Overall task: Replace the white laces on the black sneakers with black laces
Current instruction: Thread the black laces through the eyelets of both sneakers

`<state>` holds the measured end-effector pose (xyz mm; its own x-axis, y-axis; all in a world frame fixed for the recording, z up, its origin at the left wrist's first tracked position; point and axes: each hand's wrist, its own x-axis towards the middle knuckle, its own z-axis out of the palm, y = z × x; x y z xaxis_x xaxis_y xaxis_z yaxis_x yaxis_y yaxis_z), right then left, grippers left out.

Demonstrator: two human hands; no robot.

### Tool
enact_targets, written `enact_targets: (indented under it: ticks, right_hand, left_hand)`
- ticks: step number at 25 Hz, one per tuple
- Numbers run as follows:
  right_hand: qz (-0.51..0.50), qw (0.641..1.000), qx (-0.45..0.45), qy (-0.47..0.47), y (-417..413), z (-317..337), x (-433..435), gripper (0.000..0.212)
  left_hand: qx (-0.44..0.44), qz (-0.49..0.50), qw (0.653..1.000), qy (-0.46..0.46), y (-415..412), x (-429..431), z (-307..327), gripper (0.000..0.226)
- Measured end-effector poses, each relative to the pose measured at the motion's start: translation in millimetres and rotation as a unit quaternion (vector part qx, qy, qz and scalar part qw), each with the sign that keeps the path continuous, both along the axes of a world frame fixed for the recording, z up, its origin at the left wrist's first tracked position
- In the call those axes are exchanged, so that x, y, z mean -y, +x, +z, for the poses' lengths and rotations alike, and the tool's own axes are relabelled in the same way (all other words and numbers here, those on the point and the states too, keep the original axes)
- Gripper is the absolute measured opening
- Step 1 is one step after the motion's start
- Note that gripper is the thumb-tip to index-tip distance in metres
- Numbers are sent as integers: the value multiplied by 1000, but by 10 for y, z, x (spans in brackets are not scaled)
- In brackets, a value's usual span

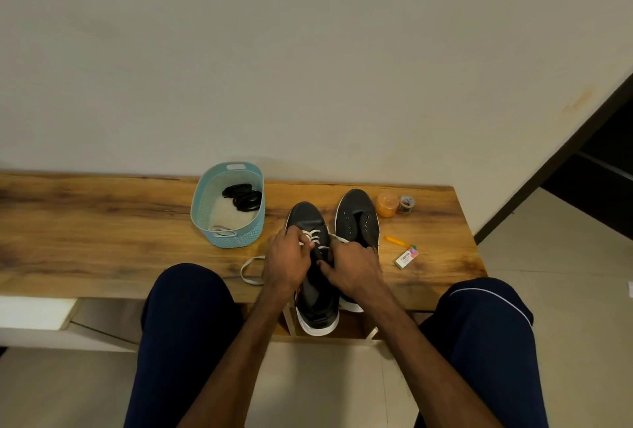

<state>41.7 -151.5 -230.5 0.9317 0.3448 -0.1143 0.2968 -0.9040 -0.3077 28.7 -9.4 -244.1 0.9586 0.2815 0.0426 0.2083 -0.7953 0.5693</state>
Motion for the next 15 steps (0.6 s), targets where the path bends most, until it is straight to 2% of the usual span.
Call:
enact_targets:
  ticks: [5, 6, 7, 8, 9, 10, 11, 12, 13, 14, 15]
  right_hand:
    - [-27, 1000, 2, -15, -27, 12, -32, 32]
    - [-38, 999, -2, -16, -25, 19, -35, 30]
    - [-48, 999, -5, -20, -21, 26, -36, 29]
    - [-54, 998, -6, -24, -20, 32, -36, 28]
    - [-57, 998, -6, -28, -19, 38, -45, 27]
    - [-58, 998, -5, -30, -21, 46, -53, 26]
    - [-58, 998, -7, -31, -20, 54, -58, 25]
    - [-57, 998, -11, -31, -21, 61, -63, 24]
    - [-55, 998, -14, -31, -21, 65, -71, 24]
    - [-55, 998, -16, -30, -23, 70, -75, 23]
    - [-56, 998, -16, -28, -28, 70, -76, 24]
  left_hand:
    - [-8, -12, 1000, -4, 20, -43, 5, 18]
    - [-4, 9, 999, -35, 21, -49, 9, 21]
    - [9, 63, 989, -135, 31, -51, 31, 28]
    - [19, 133, 956, -261, 53, -62, 68, 34]
    - [30, 202, 898, -389, 64, -86, 123, 37]
    - [24, 258, 852, -455, 60, -116, 166, 37]
    - [29, 282, 844, -455, 44, -145, 204, 36]
    - [39, 260, 897, -356, 25, -192, 208, 32]
    - [50, 193, 959, -202, -19, -215, 212, 29]
    - [68, 94, 992, -47, -52, -210, 191, 28]
    - [46, -1, 999, 28, -62, -173, 182, 27]
